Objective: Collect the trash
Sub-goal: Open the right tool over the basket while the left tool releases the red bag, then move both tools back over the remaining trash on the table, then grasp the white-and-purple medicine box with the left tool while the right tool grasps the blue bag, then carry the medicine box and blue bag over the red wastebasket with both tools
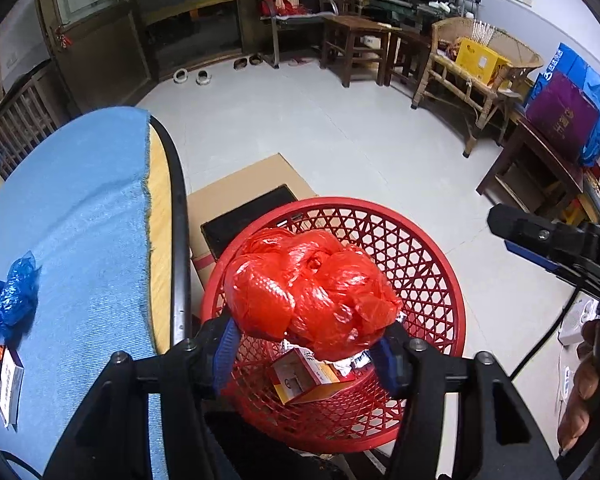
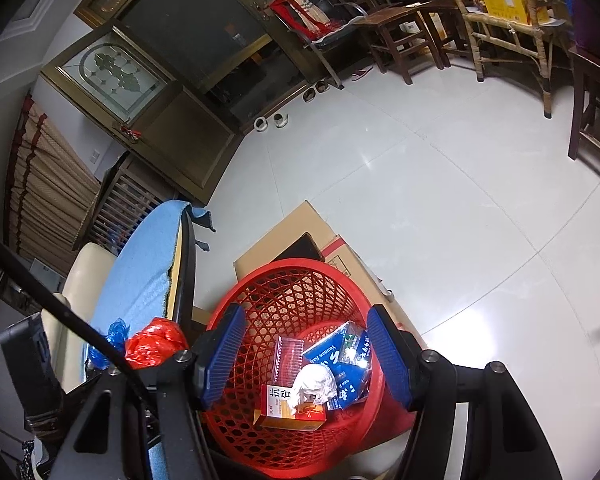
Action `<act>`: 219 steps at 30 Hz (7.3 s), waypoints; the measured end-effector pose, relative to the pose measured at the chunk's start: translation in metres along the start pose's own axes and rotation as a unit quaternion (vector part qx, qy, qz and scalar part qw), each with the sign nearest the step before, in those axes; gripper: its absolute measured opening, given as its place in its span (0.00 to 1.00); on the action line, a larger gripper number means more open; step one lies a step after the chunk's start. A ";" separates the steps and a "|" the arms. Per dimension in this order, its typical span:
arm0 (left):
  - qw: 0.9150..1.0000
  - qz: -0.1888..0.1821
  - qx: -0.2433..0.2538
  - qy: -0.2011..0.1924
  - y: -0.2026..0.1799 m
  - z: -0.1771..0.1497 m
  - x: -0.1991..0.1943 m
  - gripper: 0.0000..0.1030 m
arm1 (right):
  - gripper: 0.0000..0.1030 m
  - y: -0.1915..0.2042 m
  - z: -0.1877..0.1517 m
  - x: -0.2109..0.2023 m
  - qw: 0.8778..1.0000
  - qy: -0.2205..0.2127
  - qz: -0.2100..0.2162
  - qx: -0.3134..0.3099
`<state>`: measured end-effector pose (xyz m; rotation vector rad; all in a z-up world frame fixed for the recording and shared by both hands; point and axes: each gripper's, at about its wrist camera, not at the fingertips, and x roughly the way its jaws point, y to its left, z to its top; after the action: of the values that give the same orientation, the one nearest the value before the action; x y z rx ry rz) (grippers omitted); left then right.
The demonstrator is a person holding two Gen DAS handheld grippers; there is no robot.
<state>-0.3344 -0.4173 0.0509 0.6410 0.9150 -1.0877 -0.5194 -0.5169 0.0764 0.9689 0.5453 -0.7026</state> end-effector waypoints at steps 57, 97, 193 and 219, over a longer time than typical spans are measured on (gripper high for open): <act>0.981 -0.003 -0.170 -0.096 0.280 -0.165 -0.103 0.76 | 0.65 0.169 -0.072 0.063 0.980 0.098 0.042 -0.166; 0.979 0.071 -0.189 -0.026 0.276 -0.146 -0.074 0.45 | 0.65 0.172 -0.079 0.074 0.978 0.114 0.046 -0.168; 0.983 0.064 -0.145 -0.091 0.158 -0.108 -0.133 0.45 | 0.68 0.183 -0.056 0.027 0.973 0.059 0.173 -0.145; 0.990 0.027 -0.099 -0.099 0.113 -0.082 -0.124 0.45 | 0.68 0.147 -0.045 0.009 0.982 0.042 0.143 -0.120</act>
<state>-0.2758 -0.2541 0.1190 0.3845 0.8163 -0.9798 -0.4086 -0.4242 0.1292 0.8313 0.5374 -0.3307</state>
